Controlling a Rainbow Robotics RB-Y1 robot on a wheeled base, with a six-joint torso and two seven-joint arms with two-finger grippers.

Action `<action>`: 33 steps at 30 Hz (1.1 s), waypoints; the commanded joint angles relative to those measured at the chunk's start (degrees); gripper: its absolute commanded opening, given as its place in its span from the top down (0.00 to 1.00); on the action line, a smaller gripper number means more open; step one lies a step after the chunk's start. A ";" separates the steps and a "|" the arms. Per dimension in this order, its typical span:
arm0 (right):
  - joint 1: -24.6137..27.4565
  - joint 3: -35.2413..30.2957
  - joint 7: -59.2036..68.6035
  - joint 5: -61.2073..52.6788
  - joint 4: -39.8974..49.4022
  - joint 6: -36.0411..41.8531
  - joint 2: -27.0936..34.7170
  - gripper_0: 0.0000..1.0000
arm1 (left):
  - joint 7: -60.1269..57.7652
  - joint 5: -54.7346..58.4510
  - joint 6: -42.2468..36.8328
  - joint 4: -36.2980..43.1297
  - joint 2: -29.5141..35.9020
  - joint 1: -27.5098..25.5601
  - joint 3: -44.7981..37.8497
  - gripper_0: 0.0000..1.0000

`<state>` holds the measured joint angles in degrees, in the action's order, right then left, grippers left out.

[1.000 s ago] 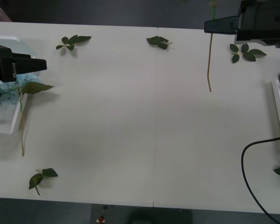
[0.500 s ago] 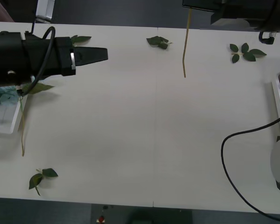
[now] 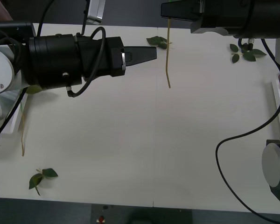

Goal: Put the red flowers into the right box and the blue flowers into the left box

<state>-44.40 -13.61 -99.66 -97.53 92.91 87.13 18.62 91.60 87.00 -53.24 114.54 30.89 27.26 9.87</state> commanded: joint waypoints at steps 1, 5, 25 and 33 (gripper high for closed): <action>-2.97 -0.80 0.78 -0.38 2.19 -0.12 -0.42 1.00 | -3.97 0.19 3.14 1.30 0.05 2.10 2.44 0.00; -2.97 -0.80 0.78 -0.38 2.19 -0.12 -0.42 1.00 | -4.68 -0.42 4.90 1.30 -0.66 2.63 4.63 0.00; -2.97 -0.80 0.78 -0.38 2.19 -0.12 -0.42 1.00 | -7.93 -5.35 9.12 0.51 -4.00 5.09 9.64 1.00; -2.97 -0.80 0.78 -0.38 2.19 -0.12 -0.42 1.00 | -8.19 -6.58 9.56 0.42 -4.00 5.18 9.82 1.00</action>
<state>-44.40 -13.64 -99.66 -97.48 92.91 87.16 18.62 85.59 81.39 -44.07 114.22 26.83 30.67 19.82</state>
